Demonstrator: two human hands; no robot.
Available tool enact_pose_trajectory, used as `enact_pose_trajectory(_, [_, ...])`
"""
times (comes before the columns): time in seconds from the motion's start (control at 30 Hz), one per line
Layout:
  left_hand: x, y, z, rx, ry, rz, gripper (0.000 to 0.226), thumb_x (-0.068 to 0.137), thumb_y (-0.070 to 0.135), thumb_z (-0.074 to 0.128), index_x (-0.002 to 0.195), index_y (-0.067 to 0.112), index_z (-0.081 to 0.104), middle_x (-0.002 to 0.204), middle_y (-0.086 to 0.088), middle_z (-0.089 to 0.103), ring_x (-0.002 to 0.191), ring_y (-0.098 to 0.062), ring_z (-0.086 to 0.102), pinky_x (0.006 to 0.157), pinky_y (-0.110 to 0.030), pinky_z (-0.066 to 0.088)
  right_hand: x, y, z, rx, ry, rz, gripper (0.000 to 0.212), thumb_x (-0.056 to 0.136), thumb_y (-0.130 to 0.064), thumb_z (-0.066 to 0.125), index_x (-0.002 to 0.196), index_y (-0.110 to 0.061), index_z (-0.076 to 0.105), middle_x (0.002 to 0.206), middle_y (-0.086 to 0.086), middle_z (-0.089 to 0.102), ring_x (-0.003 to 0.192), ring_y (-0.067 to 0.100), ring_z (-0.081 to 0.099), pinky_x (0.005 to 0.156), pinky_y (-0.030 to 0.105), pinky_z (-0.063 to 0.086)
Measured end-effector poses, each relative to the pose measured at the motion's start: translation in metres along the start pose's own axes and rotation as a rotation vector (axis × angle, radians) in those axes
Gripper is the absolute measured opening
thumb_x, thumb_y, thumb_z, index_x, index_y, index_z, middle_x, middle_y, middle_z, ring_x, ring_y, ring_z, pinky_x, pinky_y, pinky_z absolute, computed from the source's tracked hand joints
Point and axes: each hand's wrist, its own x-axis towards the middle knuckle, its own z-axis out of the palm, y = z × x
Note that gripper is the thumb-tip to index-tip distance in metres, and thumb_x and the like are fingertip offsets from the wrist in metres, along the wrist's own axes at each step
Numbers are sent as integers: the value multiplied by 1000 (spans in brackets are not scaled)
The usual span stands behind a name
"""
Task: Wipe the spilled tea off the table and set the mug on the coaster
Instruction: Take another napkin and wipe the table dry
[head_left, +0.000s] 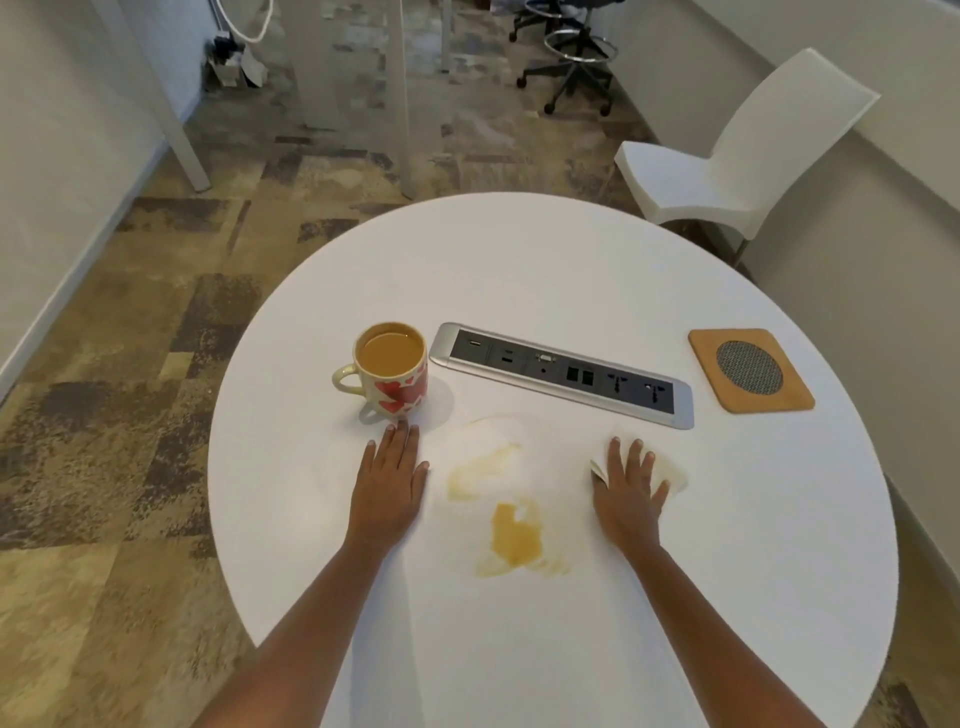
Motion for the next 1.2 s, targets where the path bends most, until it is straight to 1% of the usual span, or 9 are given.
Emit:
enact_pose_trajectory(0.17, [1,-3,5,-61,48,3,49,87,17,30,122,-7,56,125,-22,60,115,-37,58,93,-53,46,17,-45,14,-52,42,-141,55,100,-33,23,148,-21,0,158,10,-5,146,27,-4,117,49,2])
enact_pose_trajectory(0.33, [1,-6,14,-198,126,-41,45,87,7,39,129,-5,48,134,-20,52,126,-36,47,106,-50,33,26,-105,28,-53,2,-341,55,98,-31,28,148,-23,4,159,9,-5,146,25,-4,117,46,0])
enact_pose_trajectory(0.43, [1,-5,11,-206,119,-43,47,90,13,30,128,-6,49,133,-22,53,125,-38,48,105,-52,33,20,-125,36,-71,-37,-493,58,97,-30,31,148,-24,4,158,8,-7,146,25,-6,118,44,-3])
enact_pose_trajectory(0.57, [0,-6,11,-225,126,-50,53,89,19,23,129,-6,47,134,-21,52,126,-37,47,109,-42,30,2,-132,42,-85,-102,-694,59,96,-28,34,147,-24,5,158,8,-6,146,25,-7,118,43,-4])
enact_pose_trajectory(0.73, [-1,-8,14,-256,129,-40,46,89,10,35,132,-3,44,139,-18,48,130,-36,42,116,-30,15,-9,-118,34,-160,-205,-925,56,98,-27,30,148,-25,5,158,6,-6,146,22,-10,118,40,-6])
enact_pose_trajectory(0.83, [-2,-7,12,-235,112,-10,51,91,19,24,131,-2,46,137,-18,50,129,-35,44,114,-27,14,-14,-106,25,-222,-292,-1017,56,99,-26,31,148,-24,4,158,6,-8,146,22,-12,118,40,-7])
enact_pose_trajectory(1.0, [-5,-7,8,-209,89,25,53,90,21,24,131,-2,47,137,-18,51,128,-35,46,111,-40,25,-22,-92,14,-264,-410,-1081,55,99,-22,29,147,-24,2,158,5,-9,145,22,-14,118,39,-7])
enact_pose_trajectory(1.1, [-12,-8,2,-146,78,68,51,88,18,27,128,-4,50,134,-19,53,125,-36,49,116,-25,12,-25,-82,7,-183,-479,-1065,54,100,-19,28,147,-26,3,158,1,-6,145,18,-12,118,35,-6])
enact_pose_trajectory(1.2, [-21,-11,-2,-77,54,85,52,86,16,26,126,-4,52,132,-19,55,123,-35,51,112,-23,8,-27,-62,0,86,-510,-920,53,101,-19,29,141,-36,-1,153,-13,-8,145,10,-9,116,22,-2])
